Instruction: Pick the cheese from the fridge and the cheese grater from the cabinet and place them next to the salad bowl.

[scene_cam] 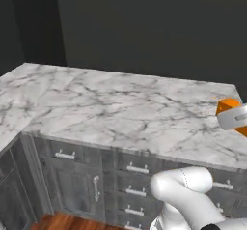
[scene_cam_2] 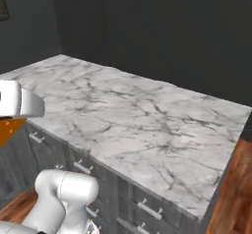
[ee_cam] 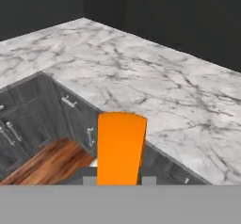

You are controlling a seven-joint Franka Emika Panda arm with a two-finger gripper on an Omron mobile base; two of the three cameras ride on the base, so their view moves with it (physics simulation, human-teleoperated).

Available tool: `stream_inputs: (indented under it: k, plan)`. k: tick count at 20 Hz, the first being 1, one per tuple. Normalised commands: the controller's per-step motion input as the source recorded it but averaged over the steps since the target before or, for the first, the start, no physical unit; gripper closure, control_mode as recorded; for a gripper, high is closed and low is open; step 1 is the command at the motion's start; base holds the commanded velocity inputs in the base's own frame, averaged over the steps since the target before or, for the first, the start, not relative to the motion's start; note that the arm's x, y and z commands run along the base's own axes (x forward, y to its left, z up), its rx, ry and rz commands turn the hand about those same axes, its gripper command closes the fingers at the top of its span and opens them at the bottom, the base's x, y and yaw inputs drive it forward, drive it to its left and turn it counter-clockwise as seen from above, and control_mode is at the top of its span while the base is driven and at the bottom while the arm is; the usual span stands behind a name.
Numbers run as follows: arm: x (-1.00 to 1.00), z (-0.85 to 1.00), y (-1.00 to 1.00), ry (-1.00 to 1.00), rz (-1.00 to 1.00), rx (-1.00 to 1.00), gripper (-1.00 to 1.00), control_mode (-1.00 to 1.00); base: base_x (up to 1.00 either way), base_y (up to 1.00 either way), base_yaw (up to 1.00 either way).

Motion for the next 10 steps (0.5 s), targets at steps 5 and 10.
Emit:
stream_inputs:
  k: [5,10]
  plan:
    - [0.0,0.0,0.0,0.0,0.0,0.0,1.0,1.0,0.0,-0.04,-0.99]
    - [0.0,0.0,0.0,0.0,0.0,0.0,1.0,1.0,0.0,0.0,-1.0]
